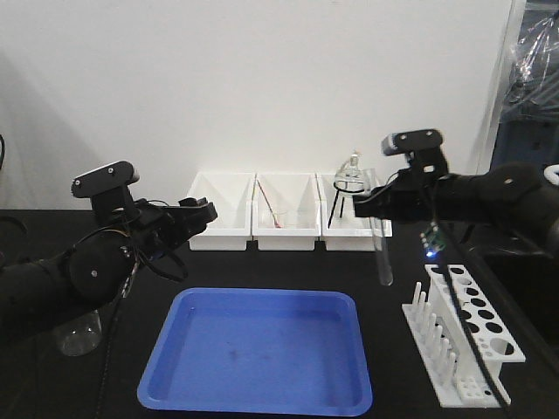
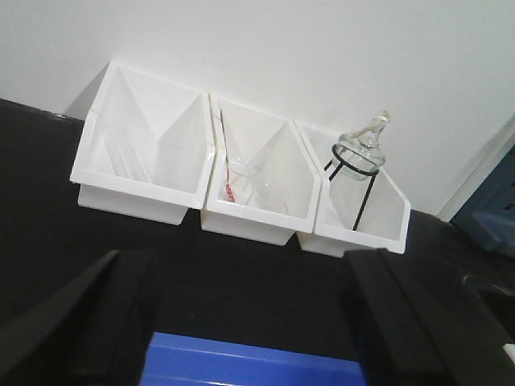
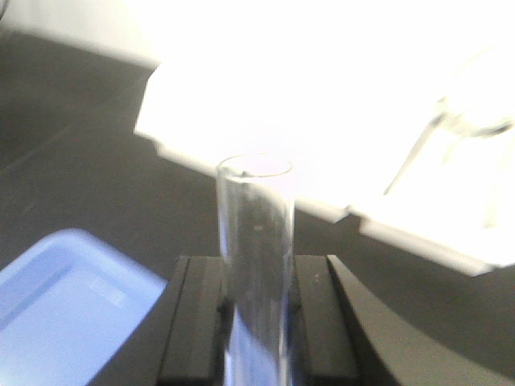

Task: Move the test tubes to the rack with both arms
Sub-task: 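Move the held test tube above the white rack with the right gripper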

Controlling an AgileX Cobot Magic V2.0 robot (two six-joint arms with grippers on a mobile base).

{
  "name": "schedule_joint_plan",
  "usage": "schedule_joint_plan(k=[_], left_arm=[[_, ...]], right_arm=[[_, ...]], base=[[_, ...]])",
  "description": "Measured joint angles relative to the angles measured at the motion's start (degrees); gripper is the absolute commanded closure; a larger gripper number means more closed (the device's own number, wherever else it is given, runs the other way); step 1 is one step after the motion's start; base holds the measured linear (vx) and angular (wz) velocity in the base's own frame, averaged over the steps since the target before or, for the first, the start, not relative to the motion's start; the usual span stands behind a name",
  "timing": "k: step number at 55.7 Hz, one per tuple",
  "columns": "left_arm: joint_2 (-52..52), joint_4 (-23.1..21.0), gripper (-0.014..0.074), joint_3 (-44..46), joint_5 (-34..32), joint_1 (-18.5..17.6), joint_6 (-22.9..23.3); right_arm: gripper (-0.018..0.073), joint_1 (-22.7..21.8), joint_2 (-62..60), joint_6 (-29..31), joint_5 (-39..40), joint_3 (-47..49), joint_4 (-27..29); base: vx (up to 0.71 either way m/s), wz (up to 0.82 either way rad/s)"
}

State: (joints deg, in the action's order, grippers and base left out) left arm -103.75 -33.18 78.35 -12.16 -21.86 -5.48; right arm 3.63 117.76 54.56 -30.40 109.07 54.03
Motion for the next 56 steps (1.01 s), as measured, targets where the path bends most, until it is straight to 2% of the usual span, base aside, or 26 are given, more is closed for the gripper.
schedule_joint_plan(k=[5,13,19,23,27,33,42,51,56], left_arm=[[0.0,0.0,0.0012,0.0,0.0,0.0,-0.2],[0.0,0.0,0.0012,0.0,-0.4,0.0,-0.4],[0.0,0.0,0.0012,0.0,-0.8,0.0,-0.4],[0.0,0.0,0.0012,0.0,-0.9,0.0,-0.4],[0.0,0.0,0.0012,0.0,-1.0,0.0,-0.4],[0.0,0.0,0.0012,0.0,-1.1,0.0,-0.4],[0.0,0.0,0.0012,0.0,-1.2,0.0,-0.4],[0.0,0.0,0.0012,0.0,-1.9,0.0,-0.4],[0.0,0.0,0.0012,0.0,-2.0,0.0,-0.4]], right_arm=[[0.0571,-2.6,-1.2,1.8,1.4,0.0,3.1],[0.0571,-6.2,-1.4,11.6,3.6,-2.3,10.0],[0.0571,-8.4,-1.4,24.4,5.7,-6.1,21.1],[0.0571,-9.6,-1.4,34.2,6.1,-8.7,32.2],[0.0571,-11.0,-1.4,43.0,5.5,-10.6,39.4],[0.0571,-12.3,-1.3,49.0,5.1,-11.6,42.7],[0.0571,-12.6,-1.3,50.7,3.6,-12.8,43.7],[0.0571,-14.1,-1.3,53.5,-3.2,-16.9,43.5],[0.0571,-14.4,-1.3,55.8,-4.2,-18.1,43.4]], base=[[0.0,0.0],[0.0,0.0],[0.0,0.0],[0.0,0.0],[0.0,0.0],[0.0,0.0],[0.0,0.0],[0.0,0.0],[0.0,0.0]])
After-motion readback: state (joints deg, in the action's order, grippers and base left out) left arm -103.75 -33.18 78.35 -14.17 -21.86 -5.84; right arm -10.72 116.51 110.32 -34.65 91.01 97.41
